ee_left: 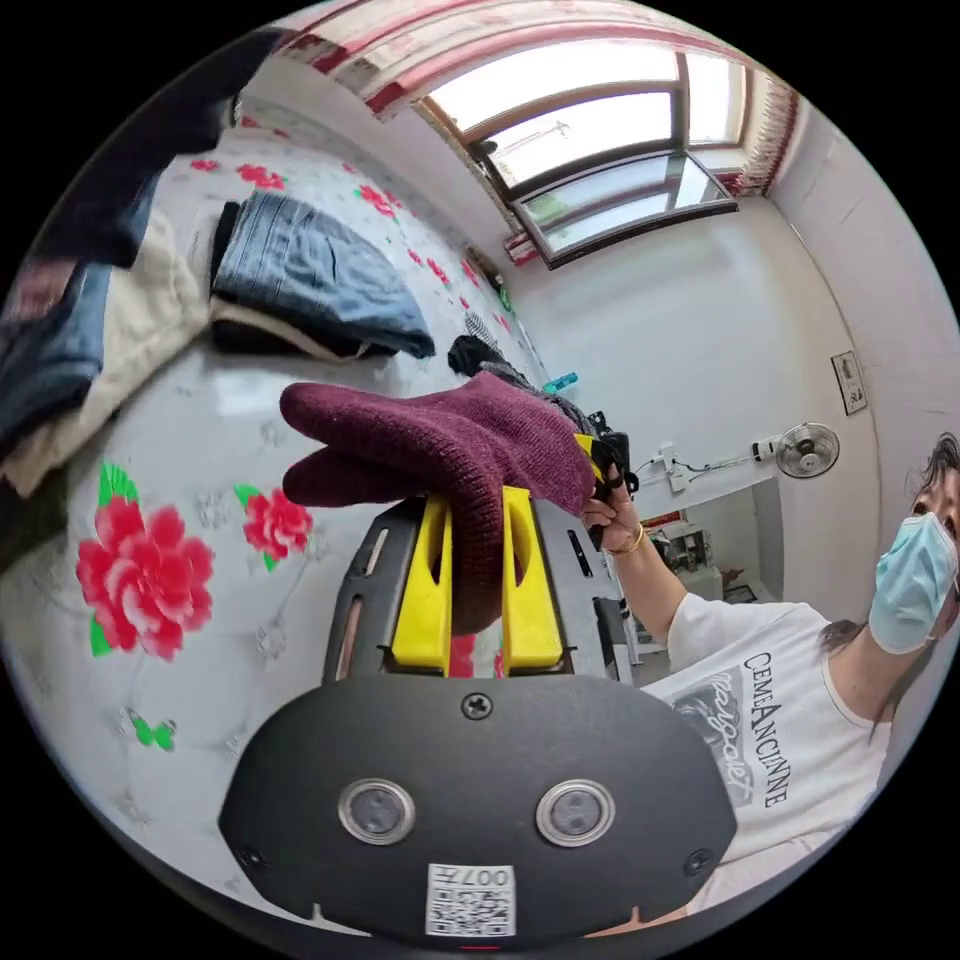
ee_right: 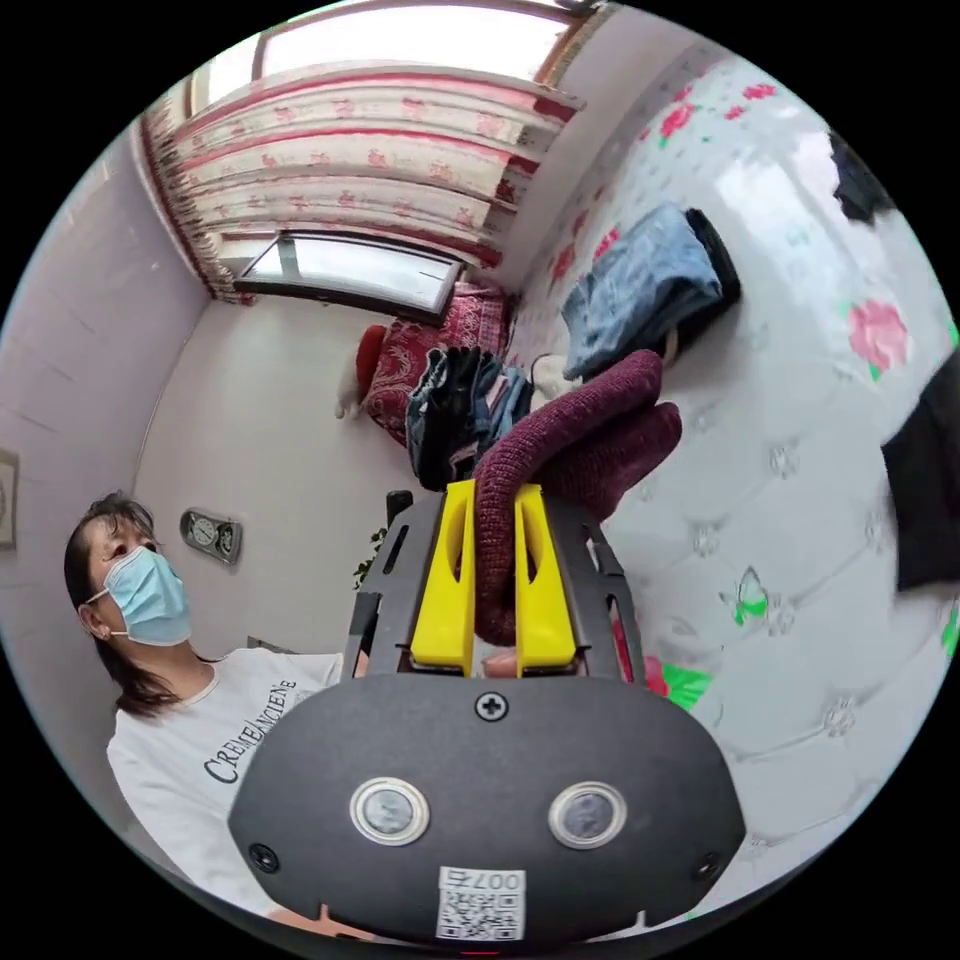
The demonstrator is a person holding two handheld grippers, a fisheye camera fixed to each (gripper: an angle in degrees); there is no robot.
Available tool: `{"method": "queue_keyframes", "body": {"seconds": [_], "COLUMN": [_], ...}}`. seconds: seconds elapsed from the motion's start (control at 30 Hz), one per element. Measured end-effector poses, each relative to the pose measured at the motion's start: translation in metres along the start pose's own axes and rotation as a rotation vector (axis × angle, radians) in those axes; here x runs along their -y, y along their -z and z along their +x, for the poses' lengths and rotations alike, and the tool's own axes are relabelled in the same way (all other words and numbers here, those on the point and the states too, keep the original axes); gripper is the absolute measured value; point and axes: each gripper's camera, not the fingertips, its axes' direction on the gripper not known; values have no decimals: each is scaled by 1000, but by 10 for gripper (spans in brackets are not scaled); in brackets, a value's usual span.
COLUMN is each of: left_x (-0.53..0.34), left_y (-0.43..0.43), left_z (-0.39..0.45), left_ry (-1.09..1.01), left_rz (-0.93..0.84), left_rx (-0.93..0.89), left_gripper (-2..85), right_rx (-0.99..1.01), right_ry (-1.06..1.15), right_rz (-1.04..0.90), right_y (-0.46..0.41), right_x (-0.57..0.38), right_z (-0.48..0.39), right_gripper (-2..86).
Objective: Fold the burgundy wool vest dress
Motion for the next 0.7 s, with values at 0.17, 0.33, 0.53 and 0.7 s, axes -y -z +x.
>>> {"method": "queue_keyframes", "body": {"seconds": [0.17,0.33,0.53,0.7], "left_x": [129,120,-58,-191], "left_y": [28,-11,-102,-119], "left_z": [17,-25,-32,18], "left_ry": [-59,88,106,196], "left_rz": [163,76,-237,-370], "left_rx": [184,453,497,605], "left_gripper": [93,109,99,96], "right_rx": [-57,-421,-702,-829], "right_ry": [155,9,43,-58], "right_rz": [137,164,-413,-308], "right_y": [-30,-103,-216,-127], "right_x": [132,171,-20,-163], "right_z": [-57,3,98,91], "right_gripper": [50,59,72,86]}}
